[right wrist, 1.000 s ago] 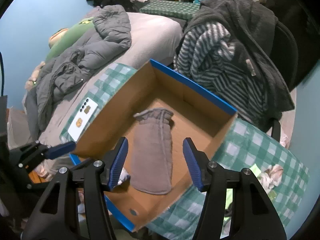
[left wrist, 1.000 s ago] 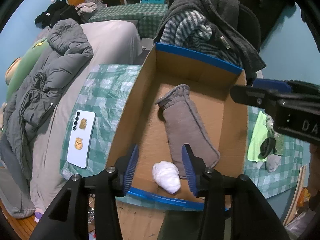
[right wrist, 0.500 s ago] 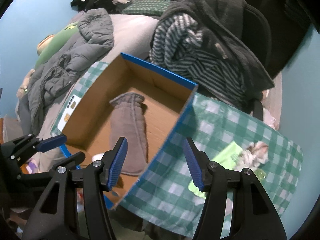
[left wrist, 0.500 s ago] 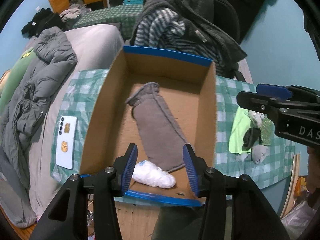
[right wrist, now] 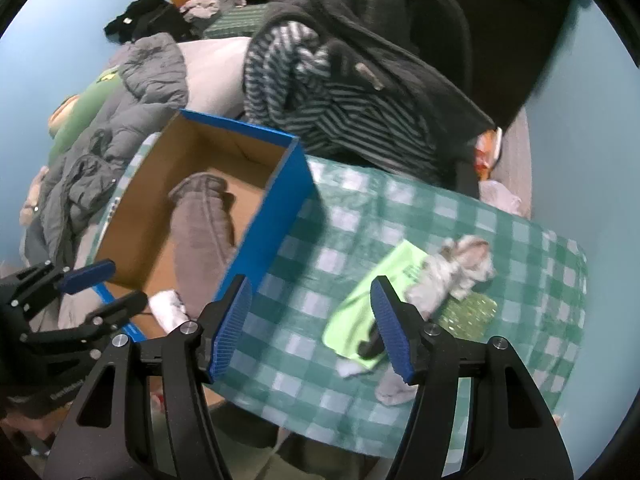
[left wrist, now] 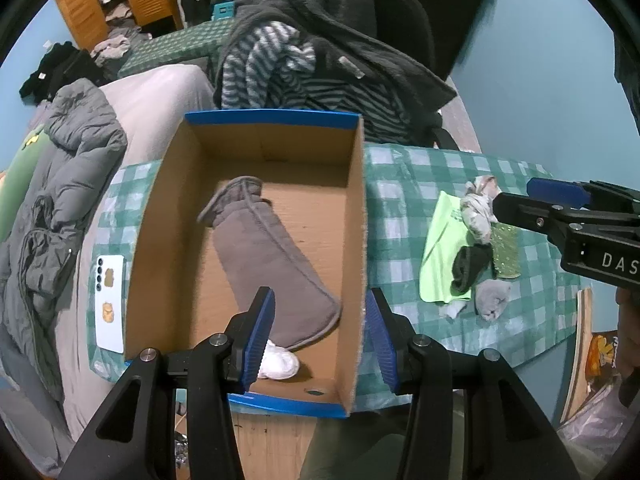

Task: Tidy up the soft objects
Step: 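Move both grippers back over the remaining items on the table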

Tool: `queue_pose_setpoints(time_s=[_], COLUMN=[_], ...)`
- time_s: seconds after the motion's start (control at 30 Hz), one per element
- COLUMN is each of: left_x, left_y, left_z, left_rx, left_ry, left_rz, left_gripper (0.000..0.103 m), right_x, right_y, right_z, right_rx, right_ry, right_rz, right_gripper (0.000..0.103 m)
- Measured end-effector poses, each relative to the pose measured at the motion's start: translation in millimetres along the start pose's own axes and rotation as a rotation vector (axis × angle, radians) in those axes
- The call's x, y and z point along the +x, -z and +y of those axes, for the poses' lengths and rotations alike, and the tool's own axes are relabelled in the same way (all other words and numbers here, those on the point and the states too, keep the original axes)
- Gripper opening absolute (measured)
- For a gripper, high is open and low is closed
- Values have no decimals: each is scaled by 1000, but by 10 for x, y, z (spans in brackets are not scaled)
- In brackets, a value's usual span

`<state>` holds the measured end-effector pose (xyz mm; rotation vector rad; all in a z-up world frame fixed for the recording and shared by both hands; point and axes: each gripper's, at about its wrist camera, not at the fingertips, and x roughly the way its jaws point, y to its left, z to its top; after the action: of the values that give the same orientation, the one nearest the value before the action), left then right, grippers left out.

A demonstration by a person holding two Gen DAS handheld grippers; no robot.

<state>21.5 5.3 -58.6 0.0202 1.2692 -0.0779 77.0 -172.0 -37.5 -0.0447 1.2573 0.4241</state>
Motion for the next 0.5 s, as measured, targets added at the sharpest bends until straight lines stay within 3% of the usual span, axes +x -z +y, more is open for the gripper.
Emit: queue_pose_setpoints(time_s=[0.5], left_x=[163], left_y=[-70], left_z=[-656], left_rx=[107], left_ry=[46], left_rz=[21], left_gripper=[52], right_x=[-32], right_y=[380], right_z=[-776], right_rx=[115], right_ry=[65], right_rz=[36], right_gripper=[65])
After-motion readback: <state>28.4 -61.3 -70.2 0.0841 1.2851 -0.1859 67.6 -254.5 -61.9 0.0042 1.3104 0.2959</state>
